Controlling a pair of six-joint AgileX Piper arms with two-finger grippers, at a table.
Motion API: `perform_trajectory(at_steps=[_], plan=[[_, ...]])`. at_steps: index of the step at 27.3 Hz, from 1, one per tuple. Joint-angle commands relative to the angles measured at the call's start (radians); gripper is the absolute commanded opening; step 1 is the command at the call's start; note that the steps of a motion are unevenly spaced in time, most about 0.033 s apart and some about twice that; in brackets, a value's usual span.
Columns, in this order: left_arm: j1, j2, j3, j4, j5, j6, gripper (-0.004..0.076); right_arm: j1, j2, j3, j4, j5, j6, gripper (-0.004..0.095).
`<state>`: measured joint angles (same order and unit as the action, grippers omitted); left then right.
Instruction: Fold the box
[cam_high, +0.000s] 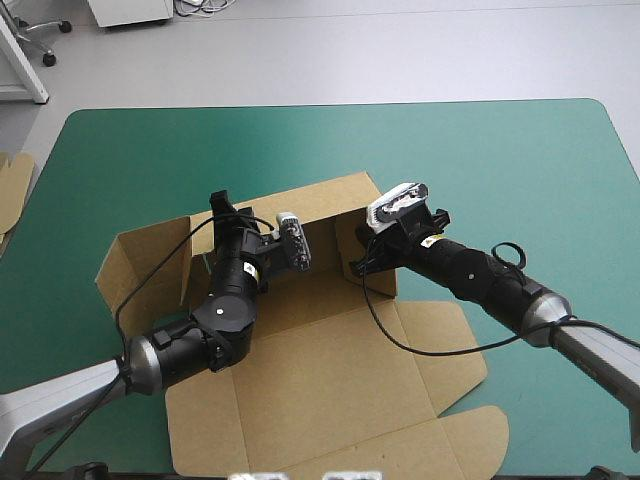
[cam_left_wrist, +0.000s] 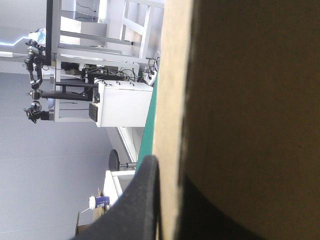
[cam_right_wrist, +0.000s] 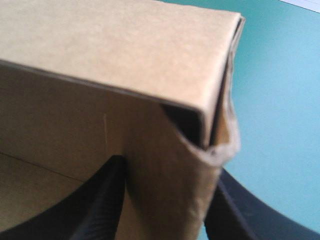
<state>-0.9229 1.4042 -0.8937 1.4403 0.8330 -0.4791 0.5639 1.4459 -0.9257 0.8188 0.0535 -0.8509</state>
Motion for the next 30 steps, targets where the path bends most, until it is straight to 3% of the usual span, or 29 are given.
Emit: perform_trajectory(at_steps=[1,3,4,5,21,23,30], plan=[[-0.002,-0.025,-0.025,0.011,0.002,-0.034,-0.0015,0.002,-0.02,-0.027,0.01,-0.054,-0.008,0.0403],[-0.002,-0.025,-0.025,0.009,0.002,-0.034,-0.0014,0.002,-0.009,-0.027,0.01,-0.029,-0.008,0.0219],[-0.002,-0.025,-0.025,0.009,0.002,-0.034,-0.0014,0.002,-0.002,-0.027,0.01,-0.007,-0.008,0.0055],[-0.002,-0.025,-0.025,0.009,0.002,-0.034,-0.0014,0.002,0.0,-0.027,0.01,0.0,-0.008,-0.0015],[-0.002,-0.025,-0.025,0.038,-0.005,-0.028,0.0,0.002,0.02,-0.027,0.014,0.015,-0.003,-0.0018],[-0.012,-0.025,-0.025,0.035,-0.002,-0.028,0.0045,0.002,0.02,-0.027,0.014,0.011,-0.002,-0.0018],[-0.087,-0.025,-0.025,0.035,0.047,-0.022,0.0339,0.002,0.02,-0.027,0.014,0.001,-0.001,-0.0018]])
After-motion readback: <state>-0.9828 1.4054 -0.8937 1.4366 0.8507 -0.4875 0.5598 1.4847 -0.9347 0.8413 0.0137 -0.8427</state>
